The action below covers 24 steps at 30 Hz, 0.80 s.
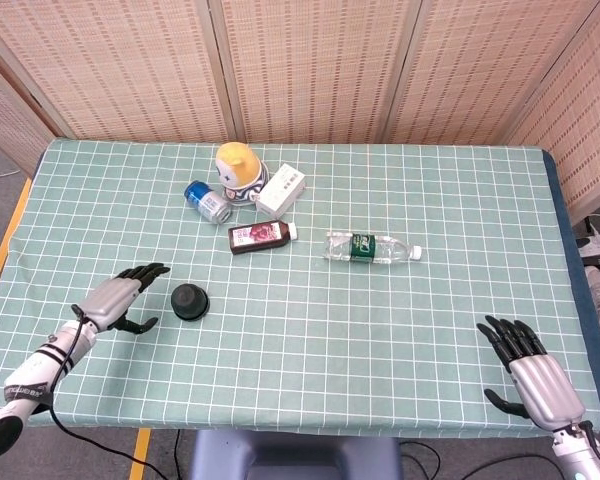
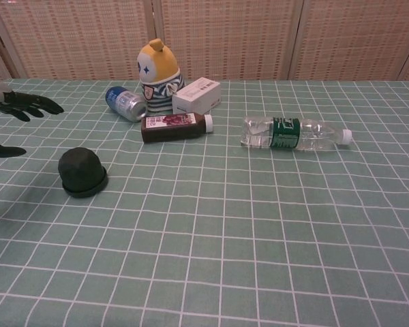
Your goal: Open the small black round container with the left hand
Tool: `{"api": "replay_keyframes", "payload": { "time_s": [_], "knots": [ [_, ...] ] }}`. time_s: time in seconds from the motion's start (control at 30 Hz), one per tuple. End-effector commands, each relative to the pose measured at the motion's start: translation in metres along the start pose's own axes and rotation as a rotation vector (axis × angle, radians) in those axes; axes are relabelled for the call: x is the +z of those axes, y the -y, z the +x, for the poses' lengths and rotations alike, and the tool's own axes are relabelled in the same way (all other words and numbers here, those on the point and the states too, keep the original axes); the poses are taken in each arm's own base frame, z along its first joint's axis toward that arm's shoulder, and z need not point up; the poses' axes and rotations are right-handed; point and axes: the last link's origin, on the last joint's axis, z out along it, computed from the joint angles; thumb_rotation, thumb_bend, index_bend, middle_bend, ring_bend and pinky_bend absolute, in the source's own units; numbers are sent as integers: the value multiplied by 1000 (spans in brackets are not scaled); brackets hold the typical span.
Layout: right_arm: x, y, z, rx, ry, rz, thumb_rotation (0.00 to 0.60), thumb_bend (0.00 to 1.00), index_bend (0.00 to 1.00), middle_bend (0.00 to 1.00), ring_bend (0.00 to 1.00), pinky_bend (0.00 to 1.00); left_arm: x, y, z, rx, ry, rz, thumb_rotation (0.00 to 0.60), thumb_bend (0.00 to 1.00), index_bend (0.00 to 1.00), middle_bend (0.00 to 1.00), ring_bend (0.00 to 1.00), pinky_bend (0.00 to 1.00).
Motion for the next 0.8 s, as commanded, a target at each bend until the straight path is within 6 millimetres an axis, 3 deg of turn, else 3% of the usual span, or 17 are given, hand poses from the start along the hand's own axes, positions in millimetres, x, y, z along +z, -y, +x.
{"api": "replay_keyframes", "payload": {
  "time_s": [0.03,0.47,0.8],
  "knots": [
    [2,-2,0,17,16,2,600,152,0,0,0,0,18,-18,0,13,40,-17,600,355,0,0,0,82],
    [4,-7,6,83,0,6,600,152,0,0,0,0,67,-44,-17,143,171,42,600,341,0,0,0,82],
    [2,-6,7,98,-22,10,600,152,0,0,0,0,87,-54,-27,198,207,98,600,319,0,0,0,81]
  ]
}}
